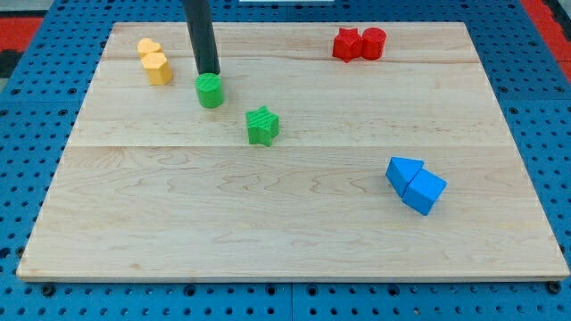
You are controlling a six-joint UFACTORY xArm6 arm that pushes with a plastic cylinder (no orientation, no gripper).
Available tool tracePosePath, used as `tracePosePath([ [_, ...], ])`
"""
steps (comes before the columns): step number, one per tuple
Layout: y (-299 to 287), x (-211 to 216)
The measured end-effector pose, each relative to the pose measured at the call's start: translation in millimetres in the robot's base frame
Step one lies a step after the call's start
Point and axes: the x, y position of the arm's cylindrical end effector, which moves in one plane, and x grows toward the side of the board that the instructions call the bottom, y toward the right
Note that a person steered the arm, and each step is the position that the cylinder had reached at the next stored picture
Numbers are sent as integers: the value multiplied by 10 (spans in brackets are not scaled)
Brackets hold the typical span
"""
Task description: Place the green circle at the top left of the green star
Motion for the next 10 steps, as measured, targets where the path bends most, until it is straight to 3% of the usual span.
tracePosePath([
  [1, 182, 33],
  [3, -470, 27],
  [4, -301, 555],
  [5, 236, 824],
  [6, -58, 707],
  [7, 79, 387],
  [8, 451, 375],
  [10, 458, 403],
])
